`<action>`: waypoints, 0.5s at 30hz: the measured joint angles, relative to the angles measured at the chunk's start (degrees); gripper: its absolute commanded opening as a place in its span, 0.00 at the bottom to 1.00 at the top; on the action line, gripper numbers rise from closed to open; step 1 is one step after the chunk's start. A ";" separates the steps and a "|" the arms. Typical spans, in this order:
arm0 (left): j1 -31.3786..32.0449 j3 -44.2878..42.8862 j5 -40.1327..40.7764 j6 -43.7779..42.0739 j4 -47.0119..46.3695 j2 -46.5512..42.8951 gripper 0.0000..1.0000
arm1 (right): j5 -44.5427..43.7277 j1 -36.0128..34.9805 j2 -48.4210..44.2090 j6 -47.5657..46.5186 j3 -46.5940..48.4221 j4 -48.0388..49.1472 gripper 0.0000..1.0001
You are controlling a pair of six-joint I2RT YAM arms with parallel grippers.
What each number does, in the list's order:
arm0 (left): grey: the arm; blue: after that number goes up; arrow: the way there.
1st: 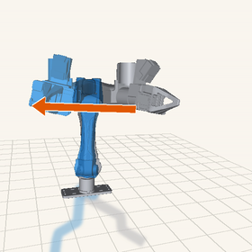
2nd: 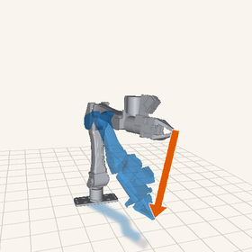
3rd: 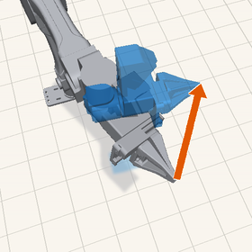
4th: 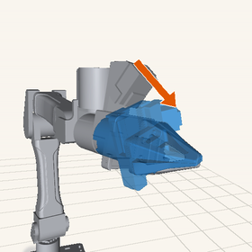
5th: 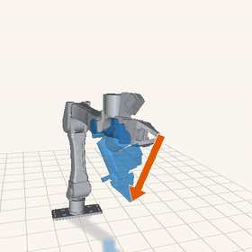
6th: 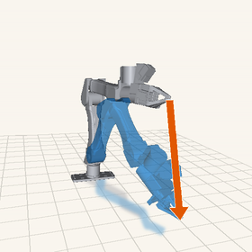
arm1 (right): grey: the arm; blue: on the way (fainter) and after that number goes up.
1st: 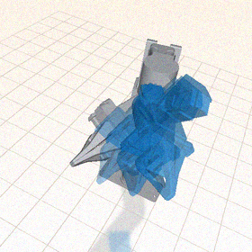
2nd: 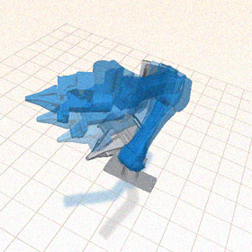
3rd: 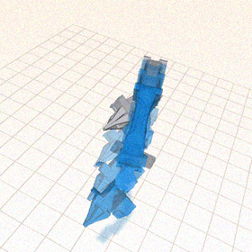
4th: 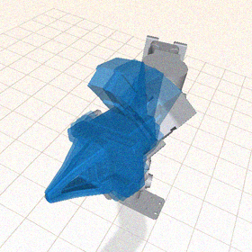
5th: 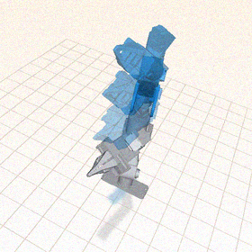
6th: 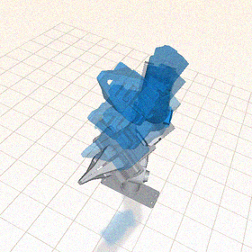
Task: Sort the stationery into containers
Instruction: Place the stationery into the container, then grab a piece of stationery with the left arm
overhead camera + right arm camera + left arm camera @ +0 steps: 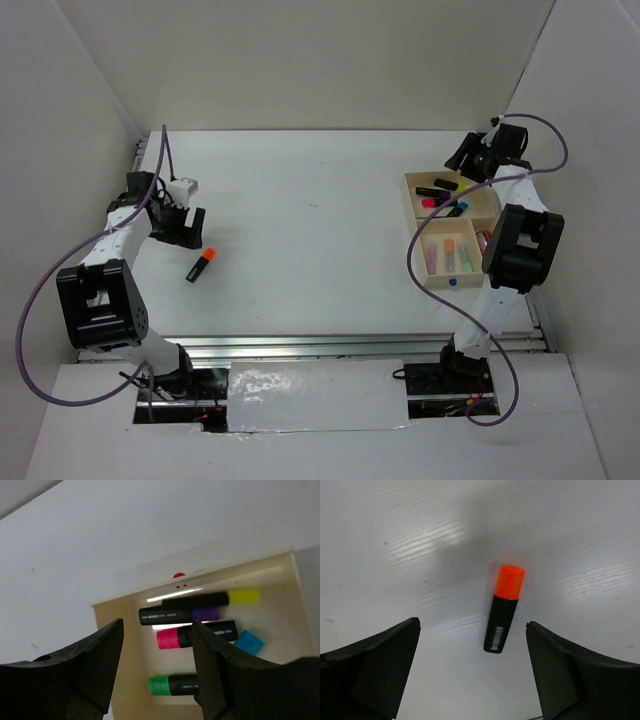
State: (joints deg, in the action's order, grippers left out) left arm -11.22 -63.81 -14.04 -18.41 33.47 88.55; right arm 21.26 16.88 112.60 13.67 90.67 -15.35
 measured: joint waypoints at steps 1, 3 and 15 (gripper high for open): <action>-0.92 0.09 0.00 -0.83 0.17 -0.02 0.99 | -0.20 0.00 -0.09 -0.37 0.07 -0.22 0.64; -2.38 0.48 0.00 -2.03 0.44 -0.02 0.99 | -0.39 0.09 -0.44 -1.44 0.22 -1.31 0.63; -3.61 9.40 -0.74 -8.68 1.57 0.46 0.80 | 6.97 0.66 -20.26 -4.39 -5.73 -4.42 0.63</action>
State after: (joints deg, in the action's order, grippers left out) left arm -14.83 -54.41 -14.79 -27.09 35.05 89.01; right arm 28.23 17.54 92.33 9.28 84.95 -19.77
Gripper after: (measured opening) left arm 0.870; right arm 0.632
